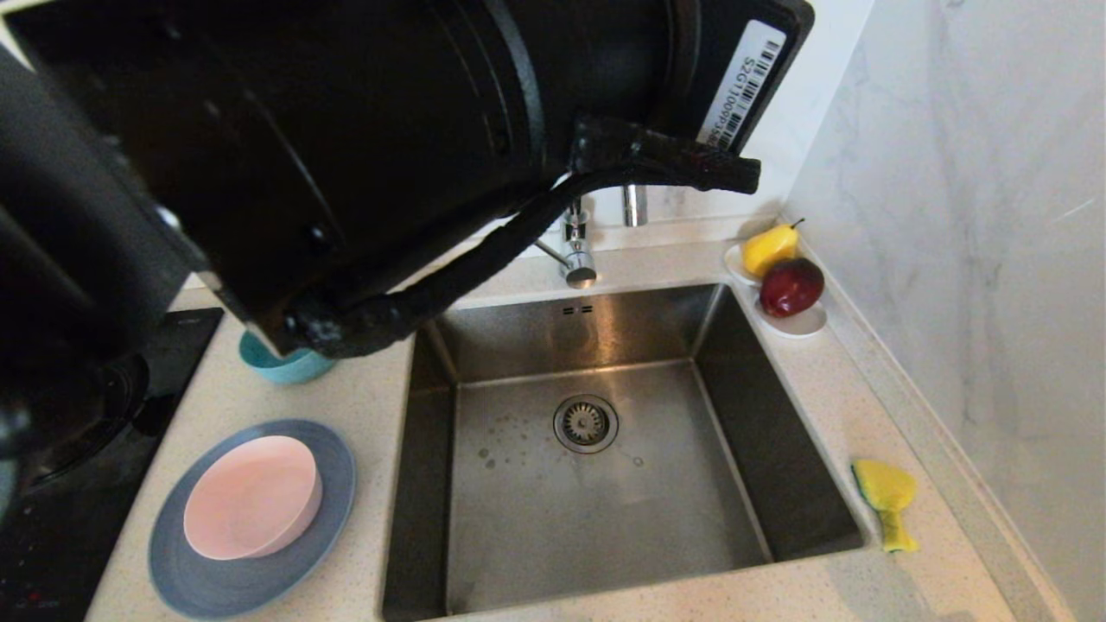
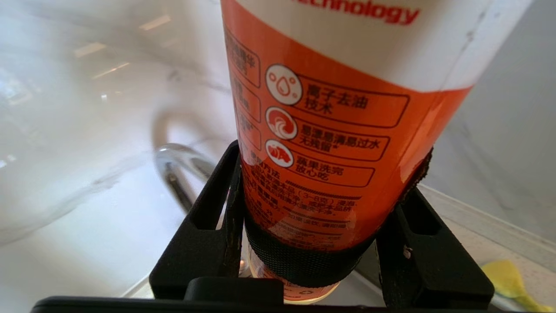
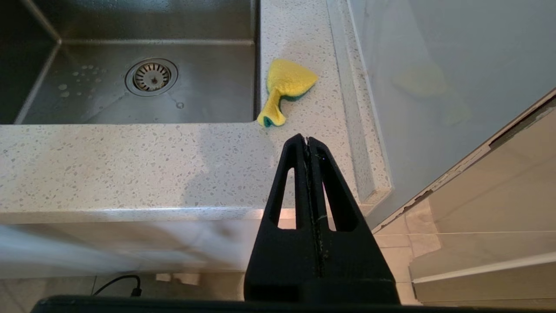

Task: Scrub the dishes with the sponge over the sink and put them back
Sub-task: Squeeze it onto the sponge

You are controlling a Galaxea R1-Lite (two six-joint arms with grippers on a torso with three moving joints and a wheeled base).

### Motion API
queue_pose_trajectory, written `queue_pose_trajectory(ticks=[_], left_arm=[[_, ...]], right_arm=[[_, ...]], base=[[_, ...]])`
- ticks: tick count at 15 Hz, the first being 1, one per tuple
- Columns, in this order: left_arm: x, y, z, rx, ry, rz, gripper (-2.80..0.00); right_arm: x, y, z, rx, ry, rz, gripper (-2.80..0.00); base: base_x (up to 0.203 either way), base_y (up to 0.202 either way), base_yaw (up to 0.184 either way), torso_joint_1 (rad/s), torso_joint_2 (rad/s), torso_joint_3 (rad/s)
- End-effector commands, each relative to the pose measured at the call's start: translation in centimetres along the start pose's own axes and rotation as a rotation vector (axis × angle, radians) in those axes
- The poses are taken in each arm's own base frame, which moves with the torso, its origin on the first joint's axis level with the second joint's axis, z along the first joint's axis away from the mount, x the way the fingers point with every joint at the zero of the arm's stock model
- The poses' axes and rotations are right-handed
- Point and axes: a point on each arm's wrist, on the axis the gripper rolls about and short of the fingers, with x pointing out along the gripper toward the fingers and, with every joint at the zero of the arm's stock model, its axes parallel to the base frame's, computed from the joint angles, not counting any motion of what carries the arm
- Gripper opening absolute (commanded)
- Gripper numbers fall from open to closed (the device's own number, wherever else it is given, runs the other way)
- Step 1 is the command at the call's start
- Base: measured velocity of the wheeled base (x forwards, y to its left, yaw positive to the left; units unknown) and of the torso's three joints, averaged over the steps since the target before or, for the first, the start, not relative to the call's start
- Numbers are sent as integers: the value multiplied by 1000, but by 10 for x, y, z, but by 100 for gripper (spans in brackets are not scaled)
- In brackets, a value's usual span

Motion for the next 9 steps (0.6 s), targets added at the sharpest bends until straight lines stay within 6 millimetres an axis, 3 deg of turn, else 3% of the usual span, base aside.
queue_pose_trajectory(ticks=[1, 9], left_arm=[[12, -20, -11, 18, 25, -36, -280], [29, -64, -28, 69, 79, -74, -280]], right_arm=[[0, 0, 0, -2, -3, 0, -280], [0, 0, 0, 0, -3, 0, -280]], base=[[0, 0, 0, 0, 0, 0], [0, 0, 0, 0, 0, 0]])
